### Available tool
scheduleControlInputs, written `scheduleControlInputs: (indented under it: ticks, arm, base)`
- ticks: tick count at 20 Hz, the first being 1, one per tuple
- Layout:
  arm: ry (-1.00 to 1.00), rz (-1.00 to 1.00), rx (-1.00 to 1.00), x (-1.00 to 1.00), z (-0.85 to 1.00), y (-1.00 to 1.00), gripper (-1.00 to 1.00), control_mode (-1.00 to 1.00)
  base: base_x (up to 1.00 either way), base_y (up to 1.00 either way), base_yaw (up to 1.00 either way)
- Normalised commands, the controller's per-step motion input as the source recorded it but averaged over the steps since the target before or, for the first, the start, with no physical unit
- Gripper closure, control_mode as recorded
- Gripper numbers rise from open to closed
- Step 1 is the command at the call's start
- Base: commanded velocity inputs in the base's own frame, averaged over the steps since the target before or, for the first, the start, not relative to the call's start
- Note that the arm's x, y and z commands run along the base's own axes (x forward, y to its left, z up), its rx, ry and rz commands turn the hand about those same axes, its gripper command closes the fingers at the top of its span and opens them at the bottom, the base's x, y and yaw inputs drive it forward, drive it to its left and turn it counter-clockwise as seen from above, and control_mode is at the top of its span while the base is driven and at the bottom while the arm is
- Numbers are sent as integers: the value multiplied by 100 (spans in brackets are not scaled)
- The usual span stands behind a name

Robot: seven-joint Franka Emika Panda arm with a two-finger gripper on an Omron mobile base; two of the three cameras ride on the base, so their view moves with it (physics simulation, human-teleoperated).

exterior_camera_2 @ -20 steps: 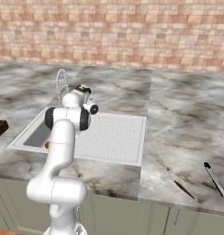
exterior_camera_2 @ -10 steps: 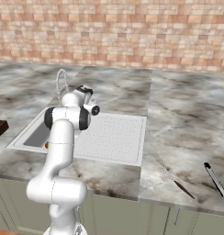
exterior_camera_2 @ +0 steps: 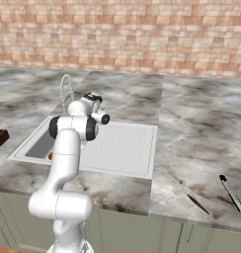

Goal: Pick up all produce items and place them in the sink. Turn on the sink faucet to wash them. Then turn the sink off and put them in the tray.

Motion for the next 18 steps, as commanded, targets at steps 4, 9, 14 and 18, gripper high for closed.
scheduleControlInputs:
  ticks: [4,9,14,18]
  arm:
    - [13,0,2,13,-31,-56,100,-100]
    - [13,0,2,12,-39,-54,100,-100]
    - [14,-4,4,5,-51,-61,100,-100]
    - [13,-6,5,4,-53,-66,100,-100]
  base:
    - [0,0,0]
    - [0,0,0]
    - [0,0,0]
    - [0,0,0]
